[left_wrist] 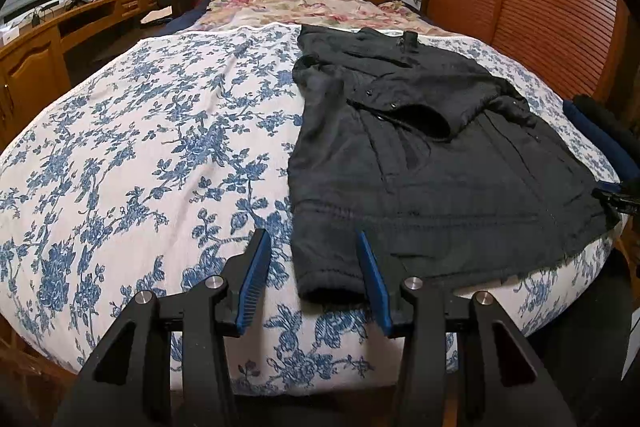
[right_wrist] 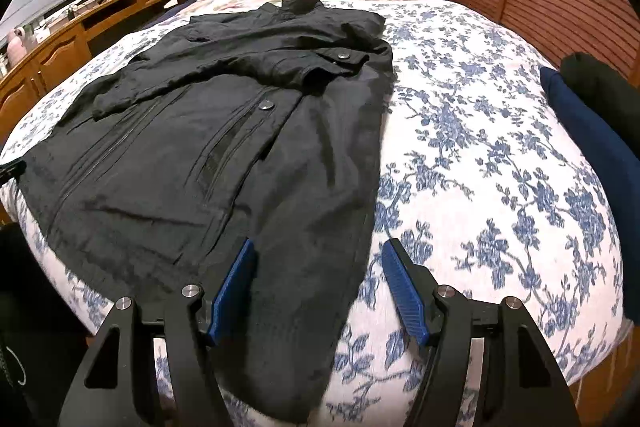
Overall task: Fold large clothes
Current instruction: 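Grasp the hem end of the black jacket strip with both tools, then lift the held hem with both tools and fold it over toward the collar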
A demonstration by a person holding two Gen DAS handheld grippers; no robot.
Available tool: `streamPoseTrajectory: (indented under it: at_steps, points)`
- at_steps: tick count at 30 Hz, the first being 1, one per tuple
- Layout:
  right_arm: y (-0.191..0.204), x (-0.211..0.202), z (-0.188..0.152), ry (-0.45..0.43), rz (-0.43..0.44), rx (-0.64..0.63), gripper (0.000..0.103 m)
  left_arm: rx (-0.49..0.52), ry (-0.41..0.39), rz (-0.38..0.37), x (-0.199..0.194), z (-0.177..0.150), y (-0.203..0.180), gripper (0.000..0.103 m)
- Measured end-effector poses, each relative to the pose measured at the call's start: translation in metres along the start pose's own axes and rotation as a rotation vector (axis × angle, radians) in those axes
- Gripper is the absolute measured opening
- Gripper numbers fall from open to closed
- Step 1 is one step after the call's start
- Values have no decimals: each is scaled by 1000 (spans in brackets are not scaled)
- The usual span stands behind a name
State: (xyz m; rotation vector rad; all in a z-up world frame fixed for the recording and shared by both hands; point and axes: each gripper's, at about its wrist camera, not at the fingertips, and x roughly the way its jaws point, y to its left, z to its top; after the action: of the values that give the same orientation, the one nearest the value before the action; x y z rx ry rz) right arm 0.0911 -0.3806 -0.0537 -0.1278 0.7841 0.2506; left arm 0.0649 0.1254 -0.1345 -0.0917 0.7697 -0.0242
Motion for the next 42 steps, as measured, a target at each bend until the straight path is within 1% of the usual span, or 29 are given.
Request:
streamPoseTrajectory:
  at_steps: [16, 17, 20, 28, 29, 30, 31, 32, 33, 34, 38, 42]
  points:
    - [6, -13, -20, 16, 38, -10, 68, -16, -1, -27, -3, -8, -1, 47]
    - [5, -13, -20, 15, 41, -7, 68, -18, -2, -25, -3, -8, -1, 46]
    - [6, -12, -20, 12, 49, 0, 68, -22, -3, -33, -3, -8, -3, 40]
    - [7, -9, -21, 3, 61, 0, 68, -40, -3, -44, -2, -8, -4, 38]
    - [7, -8, -20, 2, 64, -1, 68, -39, -4, -45, -2, -7, -4, 29]
    - [7, -8, -20, -1, 68, -4, 65, -38, -7, -48, -3, -6, -5, 23]
    - [7, -9, -20, -3, 86, -5, 52, -38, -9, -42, -3, -5, -4, 17]
    - [5, -10, -18, -10, 112, 7, 41, -35, -11, -37, -5, -3, -4, 14]
    - [0, -12, -15, -22, 148, 34, 23, -26, -21, -37, -8, -1, -7, 12]
    - [-2, -14, -13, -33, 177, 54, 19, -19, -34, -37, -11, 1, -8, 10]
    - [-6, -26, 0, -78, 206, 56, 16, -6, -98, -47, -37, 17, -16, 6]
    - [-12, -59, 16, -175, 218, 47, 14, 28, -161, -52, -70, 35, -28, 5]
